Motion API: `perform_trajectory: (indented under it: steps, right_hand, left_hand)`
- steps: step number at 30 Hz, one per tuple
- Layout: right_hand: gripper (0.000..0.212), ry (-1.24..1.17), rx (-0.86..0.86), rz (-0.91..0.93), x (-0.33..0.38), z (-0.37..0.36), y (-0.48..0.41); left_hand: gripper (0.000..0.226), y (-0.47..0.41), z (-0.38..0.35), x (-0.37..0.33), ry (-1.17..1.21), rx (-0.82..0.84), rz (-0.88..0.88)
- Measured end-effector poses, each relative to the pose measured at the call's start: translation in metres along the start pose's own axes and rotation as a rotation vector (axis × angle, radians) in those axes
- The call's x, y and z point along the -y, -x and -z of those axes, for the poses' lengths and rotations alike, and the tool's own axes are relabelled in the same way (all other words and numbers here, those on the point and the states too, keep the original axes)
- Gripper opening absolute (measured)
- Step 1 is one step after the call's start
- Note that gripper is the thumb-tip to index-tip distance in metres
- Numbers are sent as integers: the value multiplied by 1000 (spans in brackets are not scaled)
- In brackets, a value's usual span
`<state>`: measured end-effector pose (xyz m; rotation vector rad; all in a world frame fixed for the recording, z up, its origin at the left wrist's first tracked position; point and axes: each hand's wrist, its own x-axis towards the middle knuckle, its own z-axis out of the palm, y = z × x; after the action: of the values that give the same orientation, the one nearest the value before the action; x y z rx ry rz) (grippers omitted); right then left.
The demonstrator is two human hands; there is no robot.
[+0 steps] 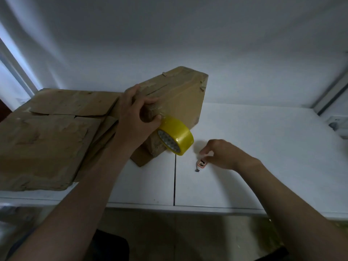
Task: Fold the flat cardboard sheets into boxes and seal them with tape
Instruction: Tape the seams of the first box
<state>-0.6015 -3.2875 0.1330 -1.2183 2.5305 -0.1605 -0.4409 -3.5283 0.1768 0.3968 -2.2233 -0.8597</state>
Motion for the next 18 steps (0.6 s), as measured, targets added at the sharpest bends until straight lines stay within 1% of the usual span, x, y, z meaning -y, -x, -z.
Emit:
perform_trajectory:
  steps: [1,3,7,10,12,14,16,18]
  right_hand:
    - [28,4,38,-16,-1,-5,1]
    - [29,17,58,-22,0,-12,1]
    - [20,15,33,-12,-2,-19,-1]
    - [22,-54,-2,-21,-8,-16,-2]
    - [25,-98,-94,-32,-12,-8,-1]
    - [26,-221,-260,-22,-13,6,4]
    - [24,-361,-439,25,-5,25,12]
    - [21,-458,-610,97,7,45,22]
  left_hand:
    - [43,0,-1,0,15,1,16]
    - [38,0,-1,-1,59,20,58]
    - [44,1,2,-4,99,68,151]
    - [51,-1,3,-6,107,32,181]
    - [56,-3,3,-2,110,-32,179]
    - [64,-5,3,3,119,-79,176]
    - [67,-7,3,7,126,-91,164]
    - [67,-8,0,6,172,-70,150]
